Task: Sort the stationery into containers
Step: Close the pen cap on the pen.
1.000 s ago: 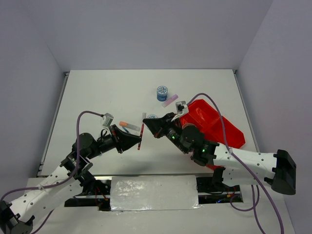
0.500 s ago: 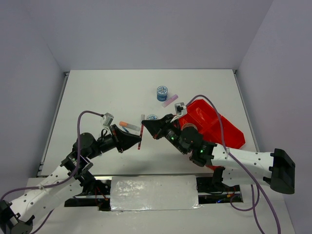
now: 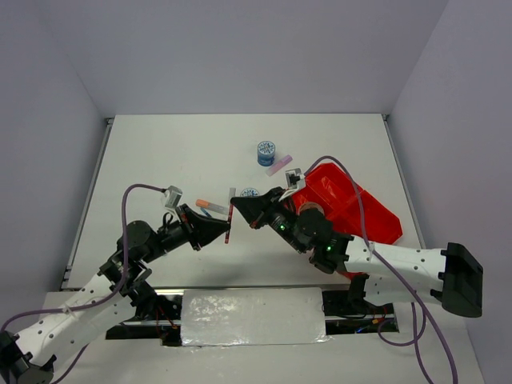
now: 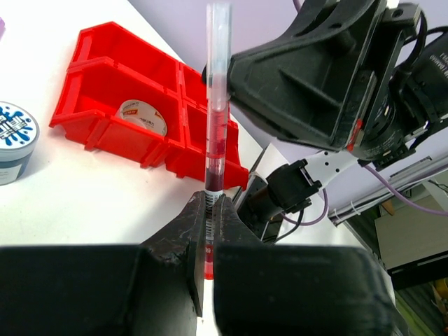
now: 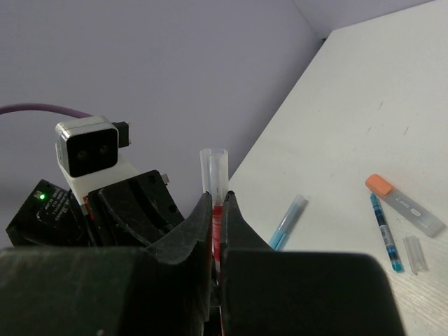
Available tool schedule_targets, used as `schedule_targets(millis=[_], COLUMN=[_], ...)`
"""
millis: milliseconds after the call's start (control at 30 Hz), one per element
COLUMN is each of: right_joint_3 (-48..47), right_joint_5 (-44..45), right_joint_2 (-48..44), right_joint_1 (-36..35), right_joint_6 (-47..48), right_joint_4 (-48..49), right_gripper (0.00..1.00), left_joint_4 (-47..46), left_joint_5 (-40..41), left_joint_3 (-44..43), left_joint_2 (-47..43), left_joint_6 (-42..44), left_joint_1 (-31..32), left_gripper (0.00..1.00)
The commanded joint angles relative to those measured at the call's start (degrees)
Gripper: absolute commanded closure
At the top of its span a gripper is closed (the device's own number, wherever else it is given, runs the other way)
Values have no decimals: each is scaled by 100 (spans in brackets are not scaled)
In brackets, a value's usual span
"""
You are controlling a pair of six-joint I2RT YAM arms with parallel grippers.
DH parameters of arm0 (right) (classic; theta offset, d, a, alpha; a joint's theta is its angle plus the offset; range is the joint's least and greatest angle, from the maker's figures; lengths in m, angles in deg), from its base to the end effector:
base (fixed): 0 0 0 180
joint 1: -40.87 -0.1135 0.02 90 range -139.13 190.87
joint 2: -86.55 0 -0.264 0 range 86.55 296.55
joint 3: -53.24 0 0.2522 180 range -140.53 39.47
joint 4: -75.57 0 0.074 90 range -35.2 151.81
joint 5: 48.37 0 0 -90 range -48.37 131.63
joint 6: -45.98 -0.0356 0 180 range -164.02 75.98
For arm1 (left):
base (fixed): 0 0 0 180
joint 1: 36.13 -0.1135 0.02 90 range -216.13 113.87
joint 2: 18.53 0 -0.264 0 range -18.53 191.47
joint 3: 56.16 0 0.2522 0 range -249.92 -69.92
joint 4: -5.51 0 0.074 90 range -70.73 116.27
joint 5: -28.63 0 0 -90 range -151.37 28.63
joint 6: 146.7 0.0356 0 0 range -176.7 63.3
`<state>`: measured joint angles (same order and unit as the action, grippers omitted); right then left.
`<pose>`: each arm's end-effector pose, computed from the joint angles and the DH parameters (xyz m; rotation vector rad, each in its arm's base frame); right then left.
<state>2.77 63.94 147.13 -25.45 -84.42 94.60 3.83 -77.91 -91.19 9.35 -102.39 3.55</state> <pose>0.1105 0.2183 0.3158 0.0006 1.5518 1.2407 0.1041 -0.0996 0.2849 0.1831 1.5763 -1.4053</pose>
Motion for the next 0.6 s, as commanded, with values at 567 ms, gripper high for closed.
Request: schedule_targets(millis=[567], right_joint_3=[173], right_joint_5=[-1202], right_joint_2=[95], right_joint_1=[-135], right_joint_6=[797], right_joint_4=[333], right_gripper=[94], left_joint_4=[-1110], left_joint_5=[-174], left_joint_3=[-140], left_joint_2=[-151], left_joint_6=[798], left_joint_1=[5], left_gripper=[100])
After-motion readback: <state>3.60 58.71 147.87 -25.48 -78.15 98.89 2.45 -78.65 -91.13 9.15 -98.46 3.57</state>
